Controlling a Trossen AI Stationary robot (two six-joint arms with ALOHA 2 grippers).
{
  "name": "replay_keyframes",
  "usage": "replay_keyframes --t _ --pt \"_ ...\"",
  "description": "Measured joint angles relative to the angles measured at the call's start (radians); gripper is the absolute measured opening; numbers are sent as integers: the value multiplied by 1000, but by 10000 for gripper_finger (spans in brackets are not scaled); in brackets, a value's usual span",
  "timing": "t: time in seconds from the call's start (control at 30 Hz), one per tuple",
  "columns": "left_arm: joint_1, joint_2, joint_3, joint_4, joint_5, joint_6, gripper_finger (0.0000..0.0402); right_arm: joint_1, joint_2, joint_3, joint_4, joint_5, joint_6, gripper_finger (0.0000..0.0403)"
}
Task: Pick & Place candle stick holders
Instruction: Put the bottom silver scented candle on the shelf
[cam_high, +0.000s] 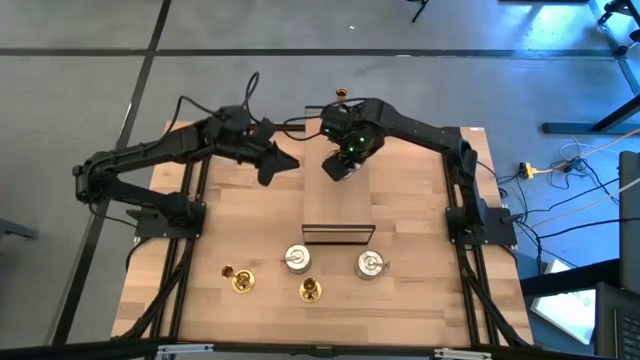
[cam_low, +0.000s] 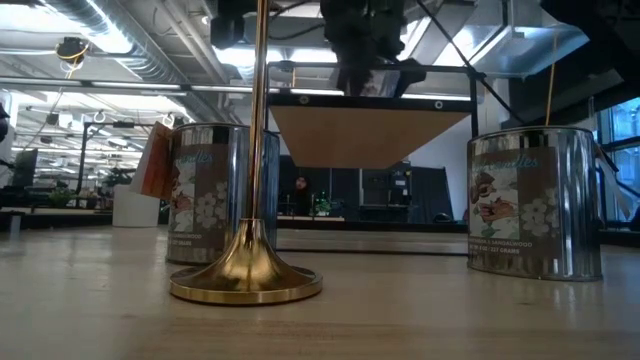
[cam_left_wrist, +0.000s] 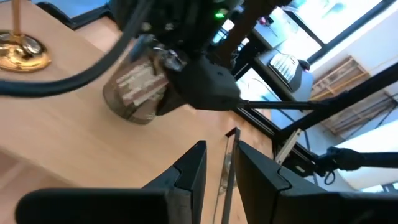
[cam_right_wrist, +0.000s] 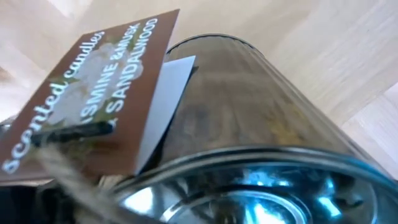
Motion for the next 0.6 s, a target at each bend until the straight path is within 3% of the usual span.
replay_keyframes --t 0.27,0.6 --pt "-38 0 0 0 -48 1 75 1 0 -40 0 6 -3 372" --pt "-40 0 0 0 -51 0 73 0 0 -40 0 17 -3 360"
